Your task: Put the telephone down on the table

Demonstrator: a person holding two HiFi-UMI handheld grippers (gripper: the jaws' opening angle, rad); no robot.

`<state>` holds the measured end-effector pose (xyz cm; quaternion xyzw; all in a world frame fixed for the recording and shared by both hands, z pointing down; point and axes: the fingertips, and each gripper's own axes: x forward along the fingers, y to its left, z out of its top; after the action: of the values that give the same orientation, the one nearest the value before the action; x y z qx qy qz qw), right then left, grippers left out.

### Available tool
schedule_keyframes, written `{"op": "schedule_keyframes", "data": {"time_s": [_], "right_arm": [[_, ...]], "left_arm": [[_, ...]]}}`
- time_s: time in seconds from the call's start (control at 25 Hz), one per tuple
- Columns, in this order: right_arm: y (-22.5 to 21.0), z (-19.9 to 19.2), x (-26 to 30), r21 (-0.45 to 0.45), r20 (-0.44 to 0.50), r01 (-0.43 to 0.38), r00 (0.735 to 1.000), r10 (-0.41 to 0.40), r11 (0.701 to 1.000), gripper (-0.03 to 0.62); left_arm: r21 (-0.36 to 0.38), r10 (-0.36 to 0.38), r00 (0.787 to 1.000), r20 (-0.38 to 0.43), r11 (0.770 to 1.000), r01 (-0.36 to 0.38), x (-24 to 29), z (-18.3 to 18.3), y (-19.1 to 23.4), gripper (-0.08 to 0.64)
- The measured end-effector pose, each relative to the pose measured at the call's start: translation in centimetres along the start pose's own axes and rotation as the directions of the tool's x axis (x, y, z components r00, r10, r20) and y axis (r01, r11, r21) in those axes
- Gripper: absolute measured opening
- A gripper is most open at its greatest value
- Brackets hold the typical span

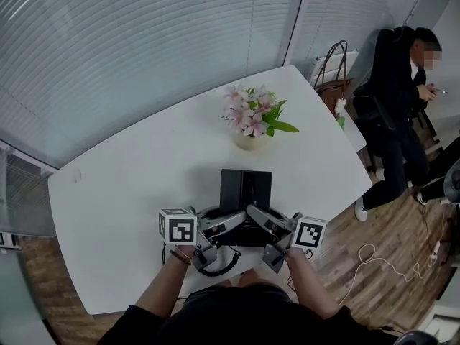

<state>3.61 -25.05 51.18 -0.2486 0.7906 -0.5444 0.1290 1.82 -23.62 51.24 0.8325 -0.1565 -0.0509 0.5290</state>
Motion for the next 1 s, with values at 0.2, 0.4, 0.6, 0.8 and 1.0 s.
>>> {"op": "schedule_keyframes", "data": {"time_s": [0.2,0.4,0.6,0.8,1.0], "right_arm": [[-0.5,-0.3,0.2,0.042,-0.001,-0.019,1.000,0.019,0.999,0.169],[-1.3,-0.6,0.4,0.058,-0.012,-0.021,1.000,0.022,0.998,0.169],[-2.1,-0.6,0.5,0.063,-0.018,-0.017,1.000,0.018,0.998,0.170],[-1.8,-0.7,0.7,0.101,-0.011,-0.032,0.999,0.033,0.994,0.172],[-2.0,-0.9,0.8,0.122,-0.012,-0.028,0.999,0.030,0.992,0.172]], "left_arm": [[-0.015,0.006,1.000,-0.005,1.000,-0.006,0.3,-0.4,0.8,0.199],[-0.024,0.011,1.000,-0.011,1.000,-0.011,0.4,-0.6,1.6,0.199],[-0.031,0.021,1.000,-0.019,0.999,-0.022,0.5,-0.7,2.2,0.198],[-0.052,0.027,0.999,-0.024,0.998,-0.029,0.6,-0.6,2.3,0.198],[-0.079,0.052,0.998,-0.038,0.995,-0.055,0.4,-0.9,2.6,0.199]]}}
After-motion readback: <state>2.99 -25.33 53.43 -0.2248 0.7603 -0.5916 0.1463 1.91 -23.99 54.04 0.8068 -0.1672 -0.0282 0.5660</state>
